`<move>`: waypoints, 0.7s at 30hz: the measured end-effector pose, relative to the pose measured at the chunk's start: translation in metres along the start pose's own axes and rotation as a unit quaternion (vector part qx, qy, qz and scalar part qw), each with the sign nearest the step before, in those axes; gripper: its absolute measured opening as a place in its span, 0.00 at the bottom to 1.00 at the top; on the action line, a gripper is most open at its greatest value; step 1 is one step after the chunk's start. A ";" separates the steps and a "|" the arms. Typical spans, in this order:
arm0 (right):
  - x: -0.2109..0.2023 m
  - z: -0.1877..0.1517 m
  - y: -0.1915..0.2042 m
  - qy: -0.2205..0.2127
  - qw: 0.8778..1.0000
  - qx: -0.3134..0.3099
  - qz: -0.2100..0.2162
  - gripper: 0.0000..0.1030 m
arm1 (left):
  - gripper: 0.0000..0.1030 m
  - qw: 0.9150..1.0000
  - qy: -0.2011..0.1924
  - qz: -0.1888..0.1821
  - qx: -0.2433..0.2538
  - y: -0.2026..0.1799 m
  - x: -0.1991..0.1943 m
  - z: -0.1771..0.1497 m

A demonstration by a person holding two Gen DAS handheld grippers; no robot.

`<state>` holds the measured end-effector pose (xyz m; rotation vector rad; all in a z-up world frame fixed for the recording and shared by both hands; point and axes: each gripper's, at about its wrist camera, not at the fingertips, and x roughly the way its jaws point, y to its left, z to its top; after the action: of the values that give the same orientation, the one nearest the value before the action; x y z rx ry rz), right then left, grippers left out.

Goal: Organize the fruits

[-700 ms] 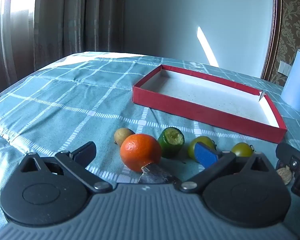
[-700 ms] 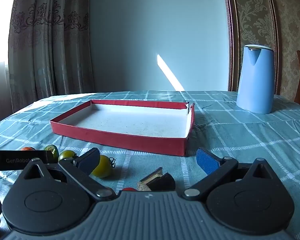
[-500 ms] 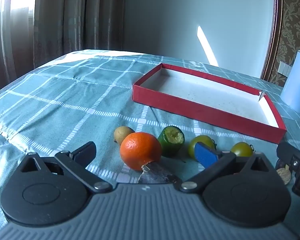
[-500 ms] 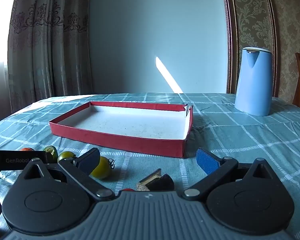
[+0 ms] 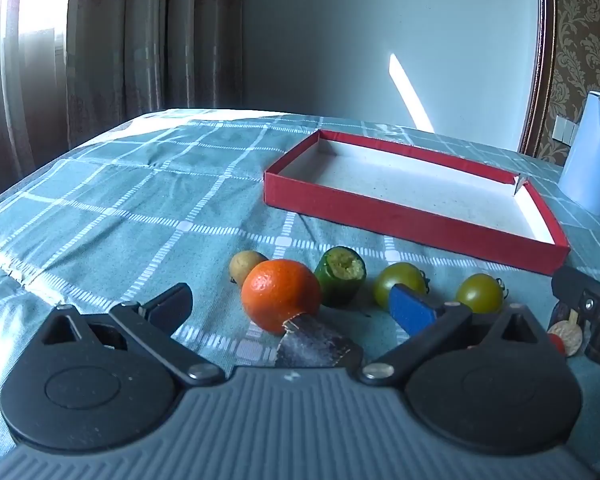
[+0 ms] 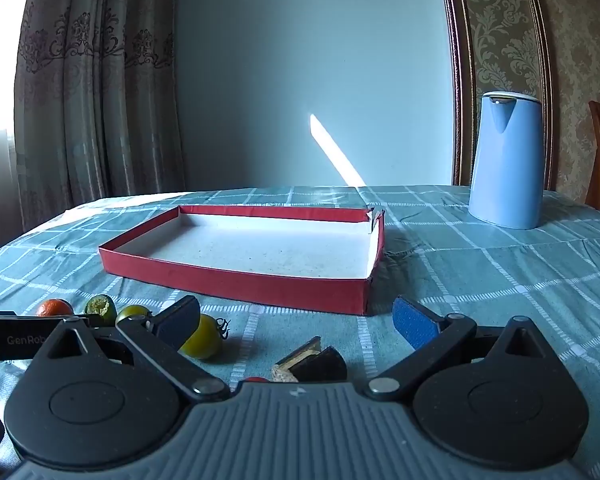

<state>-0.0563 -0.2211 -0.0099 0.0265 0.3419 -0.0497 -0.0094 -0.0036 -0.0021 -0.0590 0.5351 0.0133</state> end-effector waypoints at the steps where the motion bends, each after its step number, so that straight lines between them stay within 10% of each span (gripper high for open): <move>1: 0.001 0.000 0.000 0.002 1.000 0.000 0.000 1.00 | 1.00 1.000 -0.001 -0.001 -0.002 0.001 -0.002 0.001; 21: 0.004 0.000 0.002 0.013 1.000 -0.006 -0.003 1.00 | 1.00 1.000 -0.010 0.006 -0.004 0.001 -0.005 0.001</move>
<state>-0.0528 -0.2197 -0.0114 0.0138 0.3676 -0.0524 -0.0131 -0.0029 0.0016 -0.0638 0.5154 0.0271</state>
